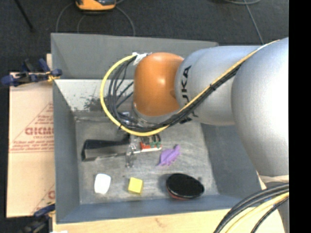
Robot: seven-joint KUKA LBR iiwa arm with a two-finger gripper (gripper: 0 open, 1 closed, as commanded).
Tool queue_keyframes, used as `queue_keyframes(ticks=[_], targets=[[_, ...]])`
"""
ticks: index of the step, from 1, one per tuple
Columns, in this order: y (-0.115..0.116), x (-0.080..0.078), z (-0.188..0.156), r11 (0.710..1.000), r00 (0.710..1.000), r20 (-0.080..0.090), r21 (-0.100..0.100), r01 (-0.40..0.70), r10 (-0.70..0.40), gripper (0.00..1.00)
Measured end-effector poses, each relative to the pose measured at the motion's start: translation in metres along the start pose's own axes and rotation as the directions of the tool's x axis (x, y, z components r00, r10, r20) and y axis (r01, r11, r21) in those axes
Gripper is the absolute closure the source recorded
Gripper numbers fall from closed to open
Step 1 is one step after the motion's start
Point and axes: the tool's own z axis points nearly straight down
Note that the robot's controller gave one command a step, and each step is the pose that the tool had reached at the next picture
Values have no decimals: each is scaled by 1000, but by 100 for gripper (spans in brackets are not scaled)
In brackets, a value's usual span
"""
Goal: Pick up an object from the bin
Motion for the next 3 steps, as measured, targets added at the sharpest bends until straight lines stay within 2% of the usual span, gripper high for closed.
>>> queue_keyframes(ticks=[1, 2, 3], targets=[[-6, -25, -5, 998, 997, 31, -2, 66, -66, 0], [0, -21, 55, 998, 998, 13, -5, -63, 63, 100], [0, -21, 55, 998, 998, 13, -5, -63, 63, 100]])
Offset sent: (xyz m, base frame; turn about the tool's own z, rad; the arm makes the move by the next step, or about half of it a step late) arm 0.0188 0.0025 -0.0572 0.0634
